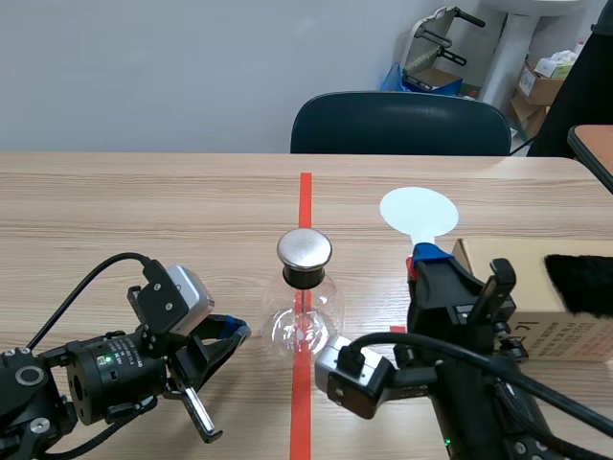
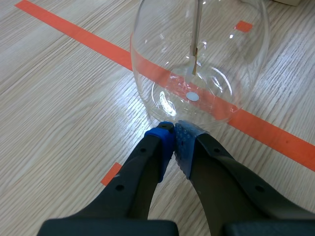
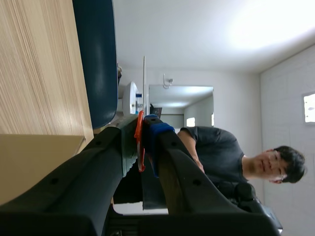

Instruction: Do the electroscope experiment

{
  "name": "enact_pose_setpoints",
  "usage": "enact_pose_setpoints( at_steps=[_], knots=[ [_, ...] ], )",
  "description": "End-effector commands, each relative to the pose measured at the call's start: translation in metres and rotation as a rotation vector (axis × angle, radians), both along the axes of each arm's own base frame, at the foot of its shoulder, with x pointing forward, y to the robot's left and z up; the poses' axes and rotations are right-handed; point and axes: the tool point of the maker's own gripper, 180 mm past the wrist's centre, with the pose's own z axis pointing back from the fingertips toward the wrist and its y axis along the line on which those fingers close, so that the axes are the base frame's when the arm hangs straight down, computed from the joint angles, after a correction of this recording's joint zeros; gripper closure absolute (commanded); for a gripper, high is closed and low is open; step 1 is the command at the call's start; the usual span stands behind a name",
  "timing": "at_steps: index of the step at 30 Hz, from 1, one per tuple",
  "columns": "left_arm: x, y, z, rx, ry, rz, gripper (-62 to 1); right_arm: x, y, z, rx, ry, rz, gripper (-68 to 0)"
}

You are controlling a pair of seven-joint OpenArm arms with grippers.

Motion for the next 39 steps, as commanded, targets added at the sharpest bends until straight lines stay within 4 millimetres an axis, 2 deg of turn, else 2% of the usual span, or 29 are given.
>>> enact_pose_setpoints(
  at_steps=[1, 12, 19, 33, 39],
  knots=[
    [0.005, -0.006, 0.011, -0.032, -0.028, 0.000, -4.0, 0.005, 0.002, 0.008, 0.003, -0.031, 0.019, -1.0],
    [0.005, -0.006, 0.011, -0.032, -0.028, 0.000, -4.0, -0.015, 0.050, 0.005, -0.024, -0.025, 0.305, -1.0],
    [0.005, -0.006, 0.011, -0.032, -0.028, 0.000, -4.0, -0.026, 0.068, 0.003, -0.035, -0.023, 0.422, -1.0],
    [0.005, -0.006, 0.011, -0.032, -0.028, 0.000, -4.0, -0.026, 0.067, 0.003, -0.035, -0.023, 0.420, -1.0],
    [0.005, -0.006, 0.011, -0.032, -0.028, 0.000, -4.0, -0.016, 0.052, 0.004, -0.025, -0.025, 0.319, -1.0]
  ],
)
